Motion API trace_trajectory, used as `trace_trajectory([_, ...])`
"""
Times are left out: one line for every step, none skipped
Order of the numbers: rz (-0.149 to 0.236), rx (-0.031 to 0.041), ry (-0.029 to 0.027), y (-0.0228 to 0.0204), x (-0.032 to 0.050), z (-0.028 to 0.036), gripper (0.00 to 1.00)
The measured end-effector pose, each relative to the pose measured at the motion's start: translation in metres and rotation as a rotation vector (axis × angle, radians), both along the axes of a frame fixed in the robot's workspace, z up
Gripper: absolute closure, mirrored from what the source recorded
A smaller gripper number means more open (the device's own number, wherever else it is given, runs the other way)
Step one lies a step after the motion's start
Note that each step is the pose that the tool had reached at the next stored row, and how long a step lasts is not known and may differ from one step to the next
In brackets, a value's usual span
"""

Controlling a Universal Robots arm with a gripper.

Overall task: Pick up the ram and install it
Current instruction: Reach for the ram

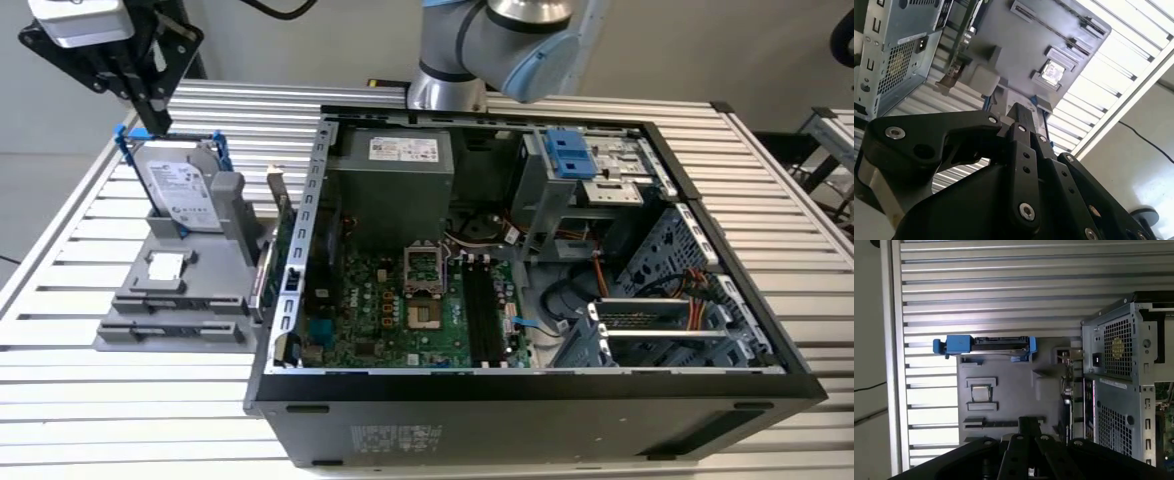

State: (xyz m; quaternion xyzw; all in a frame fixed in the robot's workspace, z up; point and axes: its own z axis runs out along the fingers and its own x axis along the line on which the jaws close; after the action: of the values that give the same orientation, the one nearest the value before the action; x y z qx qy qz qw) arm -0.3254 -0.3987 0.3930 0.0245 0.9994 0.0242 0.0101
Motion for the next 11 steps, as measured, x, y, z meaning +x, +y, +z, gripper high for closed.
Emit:
trace_trajectory([0.005,0.0000,0.0000,0.0000,-0.0013,0.0000,1.00])
trace_trajectory([0.009,0.0000,0.0000,0.0001,-0.0026,0.0000,1.00])
trace_trajectory([0.013,0.0000,0.0000,0.0002,-0.0041,0.0000,1.00])
trace_trajectory([0.017,-0.0001,0.0000,0.0003,-0.0056,0.0000,1.00])
trace_trajectory([0.019,0.0000,0.0001,0.0004,-0.0071,0.0000,1.00])
trace_trajectory([0.022,-0.0001,0.0001,0.0006,-0.0087,0.0000,1.00])
trace_trajectory([0.023,-0.0001,0.0001,0.0007,-0.0105,0.0000,1.00])
trace_trajectory([0.024,-0.0001,0.0001,0.0008,-0.0122,0.0000,1.00])
trace_trajectory([0.025,0.0000,0.0000,0.0009,-0.0138,0.0000,1.00])
trace_trajectory([0.026,-0.0001,0.0001,0.0009,-0.0154,0.0000,1.00])
trace_trajectory([0.026,-0.0001,0.0001,0.0010,-0.0168,0.0000,1.00])
